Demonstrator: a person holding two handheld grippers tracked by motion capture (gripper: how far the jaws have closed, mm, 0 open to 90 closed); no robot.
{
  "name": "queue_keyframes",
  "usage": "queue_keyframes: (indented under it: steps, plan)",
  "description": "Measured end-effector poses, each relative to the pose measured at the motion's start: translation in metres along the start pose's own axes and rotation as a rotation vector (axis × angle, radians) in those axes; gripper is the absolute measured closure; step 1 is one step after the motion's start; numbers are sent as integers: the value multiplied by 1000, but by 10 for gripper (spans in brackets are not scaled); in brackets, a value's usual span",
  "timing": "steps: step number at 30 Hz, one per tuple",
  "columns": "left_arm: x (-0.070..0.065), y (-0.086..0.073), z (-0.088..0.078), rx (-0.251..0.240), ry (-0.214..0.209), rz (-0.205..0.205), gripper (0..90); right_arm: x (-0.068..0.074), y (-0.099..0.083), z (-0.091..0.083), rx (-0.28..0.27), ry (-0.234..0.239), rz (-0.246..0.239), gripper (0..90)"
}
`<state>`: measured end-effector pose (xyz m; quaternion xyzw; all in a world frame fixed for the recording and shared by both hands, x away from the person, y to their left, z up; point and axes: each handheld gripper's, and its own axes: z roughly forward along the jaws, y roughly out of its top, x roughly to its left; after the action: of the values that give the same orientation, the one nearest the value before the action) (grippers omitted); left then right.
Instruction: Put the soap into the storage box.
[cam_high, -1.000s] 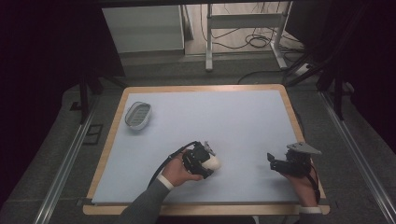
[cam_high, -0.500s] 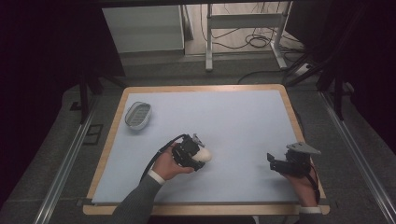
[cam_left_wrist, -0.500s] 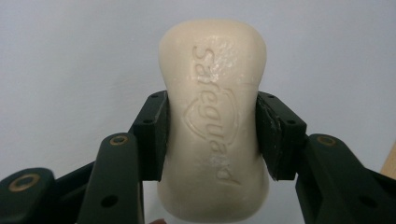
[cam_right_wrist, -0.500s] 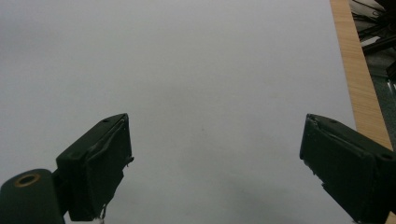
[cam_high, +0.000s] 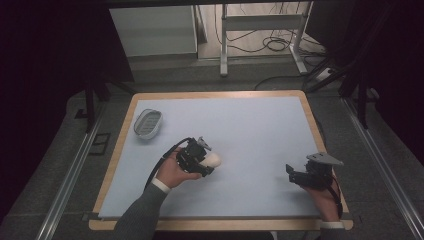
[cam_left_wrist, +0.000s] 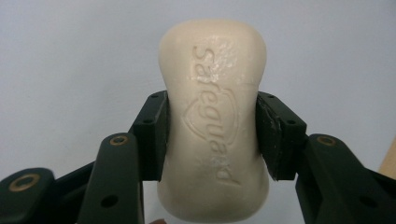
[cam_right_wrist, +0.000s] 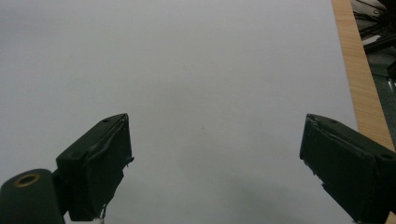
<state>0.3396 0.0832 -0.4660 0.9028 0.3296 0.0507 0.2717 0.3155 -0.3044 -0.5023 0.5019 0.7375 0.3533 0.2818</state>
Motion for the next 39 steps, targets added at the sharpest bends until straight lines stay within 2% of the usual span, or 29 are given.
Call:
queue_keyframes:
  steps: [39]
  plan:
    - [41, 6, -44, -47, 106, -69, 493, -3, -1, 0, 1, -6, 5, 89]
